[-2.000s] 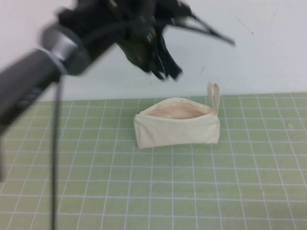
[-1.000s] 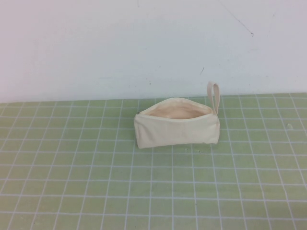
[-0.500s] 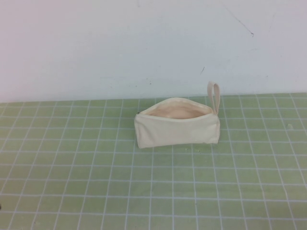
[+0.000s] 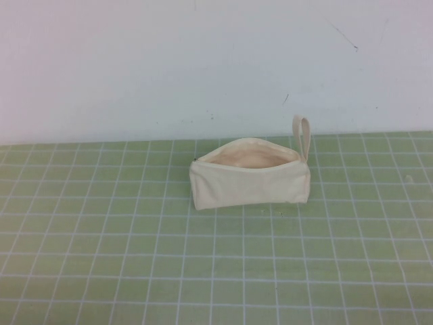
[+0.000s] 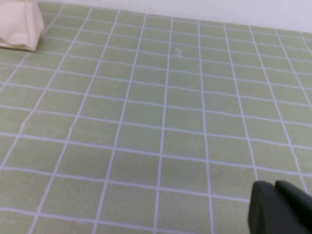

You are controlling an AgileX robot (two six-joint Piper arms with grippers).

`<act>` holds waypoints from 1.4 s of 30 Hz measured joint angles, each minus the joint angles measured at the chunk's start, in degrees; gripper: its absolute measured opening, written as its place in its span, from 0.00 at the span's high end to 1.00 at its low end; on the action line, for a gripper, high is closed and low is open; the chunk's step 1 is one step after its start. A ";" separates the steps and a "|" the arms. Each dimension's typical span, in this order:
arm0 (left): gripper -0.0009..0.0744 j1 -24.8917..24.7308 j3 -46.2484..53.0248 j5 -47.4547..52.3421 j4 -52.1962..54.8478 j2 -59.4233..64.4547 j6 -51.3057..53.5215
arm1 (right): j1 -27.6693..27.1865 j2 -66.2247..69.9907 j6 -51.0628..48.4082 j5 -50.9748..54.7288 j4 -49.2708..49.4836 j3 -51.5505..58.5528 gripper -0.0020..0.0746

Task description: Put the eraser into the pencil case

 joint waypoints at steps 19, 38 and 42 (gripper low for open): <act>0.99 0.87 1.69 9.43 -1.61 -0.66 3.94 | 0.00 0.00 0.00 0.00 0.00 0.00 0.97; 0.99 0.97 1.59 9.73 -1.70 -0.66 4.80 | 0.00 0.00 0.00 0.00 0.00 0.00 0.97; 0.99 1.20 1.59 9.95 -1.82 -0.66 4.80 | 0.00 0.00 0.00 0.00 0.00 0.00 0.97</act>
